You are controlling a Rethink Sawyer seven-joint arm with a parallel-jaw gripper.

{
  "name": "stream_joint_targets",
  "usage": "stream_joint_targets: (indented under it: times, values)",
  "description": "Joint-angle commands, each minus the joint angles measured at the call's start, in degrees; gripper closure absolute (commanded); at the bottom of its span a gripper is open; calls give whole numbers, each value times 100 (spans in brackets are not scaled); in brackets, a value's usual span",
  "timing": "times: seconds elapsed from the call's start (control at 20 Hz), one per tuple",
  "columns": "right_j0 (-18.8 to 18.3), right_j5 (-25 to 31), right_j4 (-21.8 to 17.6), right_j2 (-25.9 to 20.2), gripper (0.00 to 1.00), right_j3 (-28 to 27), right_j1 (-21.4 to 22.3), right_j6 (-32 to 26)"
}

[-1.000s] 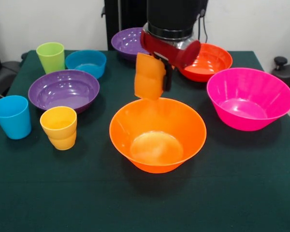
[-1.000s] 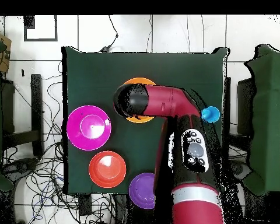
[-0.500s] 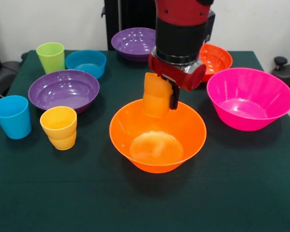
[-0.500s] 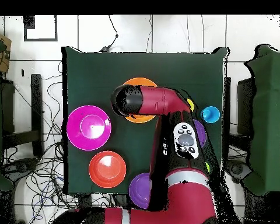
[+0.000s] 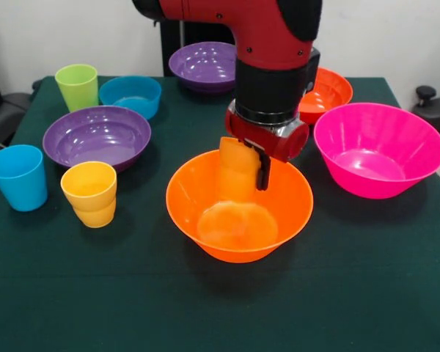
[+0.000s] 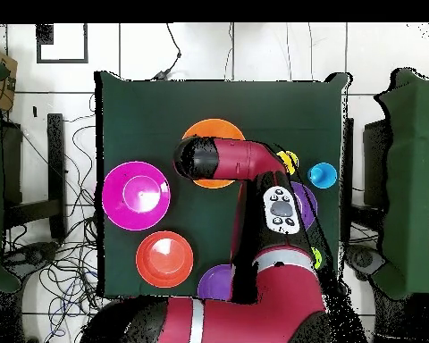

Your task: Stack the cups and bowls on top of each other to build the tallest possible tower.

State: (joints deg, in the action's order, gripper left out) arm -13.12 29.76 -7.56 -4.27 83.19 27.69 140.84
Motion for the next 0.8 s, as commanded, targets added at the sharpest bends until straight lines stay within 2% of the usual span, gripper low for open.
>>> stream_joint_targets:
  times: [0.05,0.8]
  values:
    - [-8,-208,-12,-269,100,-3,-266,163]
    - [63,267,55,-257,100,-778,-578,30]
